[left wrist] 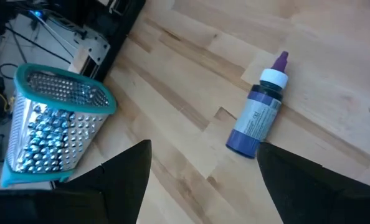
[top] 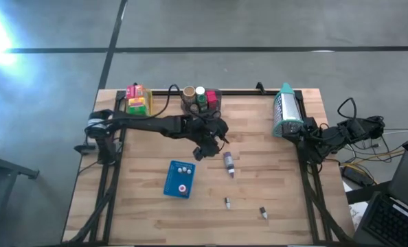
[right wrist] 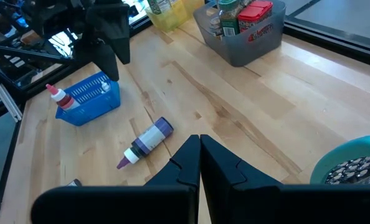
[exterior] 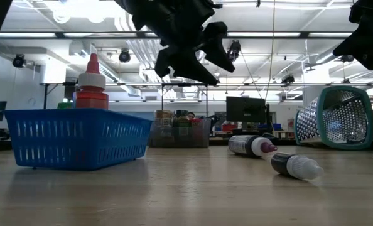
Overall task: Pick & Place Kitchen Items
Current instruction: Put the large purple food coloring bottle into the blue bin
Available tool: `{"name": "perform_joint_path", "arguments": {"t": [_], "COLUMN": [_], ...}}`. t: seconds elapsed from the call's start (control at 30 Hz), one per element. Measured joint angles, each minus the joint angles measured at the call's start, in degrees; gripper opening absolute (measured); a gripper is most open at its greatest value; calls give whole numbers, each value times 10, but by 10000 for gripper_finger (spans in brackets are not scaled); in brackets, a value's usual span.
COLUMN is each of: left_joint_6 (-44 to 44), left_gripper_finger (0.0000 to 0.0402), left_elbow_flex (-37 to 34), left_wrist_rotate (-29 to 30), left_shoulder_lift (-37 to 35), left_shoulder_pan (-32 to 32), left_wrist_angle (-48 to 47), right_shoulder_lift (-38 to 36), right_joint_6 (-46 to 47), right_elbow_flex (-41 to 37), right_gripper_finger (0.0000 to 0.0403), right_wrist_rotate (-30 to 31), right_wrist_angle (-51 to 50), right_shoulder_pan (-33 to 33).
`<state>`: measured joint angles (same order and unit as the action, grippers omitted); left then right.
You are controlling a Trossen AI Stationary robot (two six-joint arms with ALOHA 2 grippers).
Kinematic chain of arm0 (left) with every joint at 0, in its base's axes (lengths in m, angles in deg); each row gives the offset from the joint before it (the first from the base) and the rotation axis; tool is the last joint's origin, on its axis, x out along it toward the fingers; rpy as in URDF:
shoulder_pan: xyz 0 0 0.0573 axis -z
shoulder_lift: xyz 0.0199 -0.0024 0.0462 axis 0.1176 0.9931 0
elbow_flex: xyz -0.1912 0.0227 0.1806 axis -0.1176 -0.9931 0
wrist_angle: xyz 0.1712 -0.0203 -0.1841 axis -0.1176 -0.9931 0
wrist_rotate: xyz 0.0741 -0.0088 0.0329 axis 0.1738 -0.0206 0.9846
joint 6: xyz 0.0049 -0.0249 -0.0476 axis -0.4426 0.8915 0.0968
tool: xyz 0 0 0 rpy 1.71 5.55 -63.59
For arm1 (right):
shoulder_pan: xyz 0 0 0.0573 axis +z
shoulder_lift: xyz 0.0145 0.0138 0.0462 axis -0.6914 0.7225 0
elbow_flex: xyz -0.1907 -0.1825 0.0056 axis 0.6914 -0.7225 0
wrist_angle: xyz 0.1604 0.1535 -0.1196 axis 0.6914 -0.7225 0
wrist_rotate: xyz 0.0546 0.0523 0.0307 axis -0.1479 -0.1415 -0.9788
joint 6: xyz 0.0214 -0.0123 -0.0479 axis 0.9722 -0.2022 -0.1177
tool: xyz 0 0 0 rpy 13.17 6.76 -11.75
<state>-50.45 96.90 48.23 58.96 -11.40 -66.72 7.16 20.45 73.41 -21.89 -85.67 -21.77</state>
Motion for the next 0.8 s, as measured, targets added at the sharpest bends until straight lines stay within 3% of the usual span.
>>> {"name": "perform_joint_path", "arguments": {"t": [0.4, 0.47, 0.63, 0.8], "left_joint_6": [-6, 26, 224, 249], "left_gripper_finger": [296, 296, 296, 296], "left_elbow_flex": [63, 63, 63, 48], "left_wrist_rotate": [-10, -10, 0, 4], "left_shoulder_lift": [57, 56, 7, -62], "left_shoulder_pan": [0, 0, -7, -23], "left_wrist_angle": [-84, -85, -104, -168], "right_shoulder_lift": [0, 0, 0, 0], "right_joint_6": [0, 0, 0, 0], "right_elbow_flex": [0, 0, 0, 0], "right_gripper_finger": [8, 8, 8, 8], "right_wrist_rotate": [0, 0, 0, 0], "right_wrist_angle": [0, 0, 0, 1], "right_shoulder_pan": [0, 0, 0, 0]}}
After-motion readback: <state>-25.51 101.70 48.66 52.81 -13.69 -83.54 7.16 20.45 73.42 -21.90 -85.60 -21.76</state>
